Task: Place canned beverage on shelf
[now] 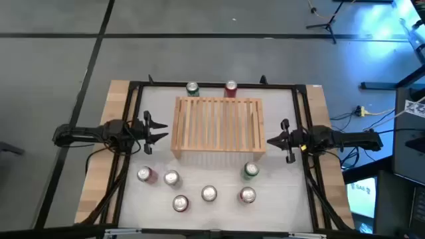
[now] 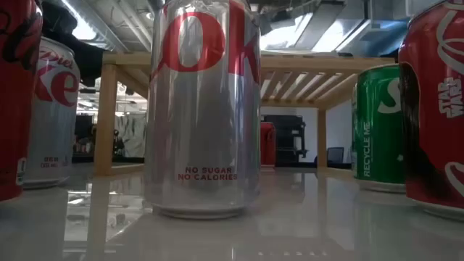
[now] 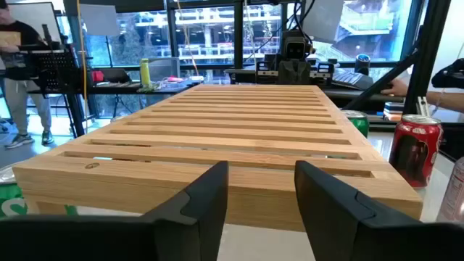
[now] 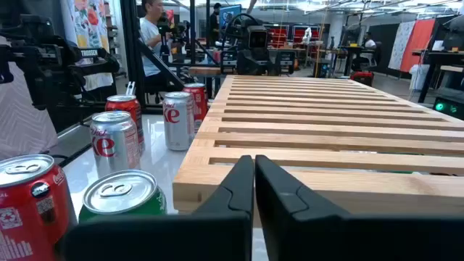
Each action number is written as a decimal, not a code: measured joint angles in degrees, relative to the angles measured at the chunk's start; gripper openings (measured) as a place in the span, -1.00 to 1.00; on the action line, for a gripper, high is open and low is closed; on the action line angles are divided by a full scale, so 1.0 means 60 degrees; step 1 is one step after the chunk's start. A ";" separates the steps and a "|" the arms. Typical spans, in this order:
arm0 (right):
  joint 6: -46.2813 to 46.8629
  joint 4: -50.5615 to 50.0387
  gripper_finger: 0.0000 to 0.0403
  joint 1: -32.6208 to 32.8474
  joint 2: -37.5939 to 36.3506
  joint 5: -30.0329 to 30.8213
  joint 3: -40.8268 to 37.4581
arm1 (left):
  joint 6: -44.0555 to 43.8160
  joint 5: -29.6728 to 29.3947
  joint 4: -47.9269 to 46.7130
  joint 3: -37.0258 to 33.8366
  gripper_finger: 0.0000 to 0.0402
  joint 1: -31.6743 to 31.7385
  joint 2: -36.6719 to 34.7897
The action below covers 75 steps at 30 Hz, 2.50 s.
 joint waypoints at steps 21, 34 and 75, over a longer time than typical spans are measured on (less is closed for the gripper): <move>0.0004 0.0000 -0.94 -0.0003 0.0001 0.0000 0.0000 | 0.0002 0.0001 0.0000 -0.0002 -0.25 0.0000 -0.0001; 0.0004 0.0000 -0.94 -0.0001 0.0001 0.0000 0.0000 | 0.0000 0.0003 -0.0001 -0.0002 -0.25 0.0000 0.0000; 0.2570 0.0474 -0.89 -0.0002 -0.0003 0.0583 -0.0018 | 0.0002 -0.0642 0.0102 -0.0001 -0.25 -0.0002 0.0002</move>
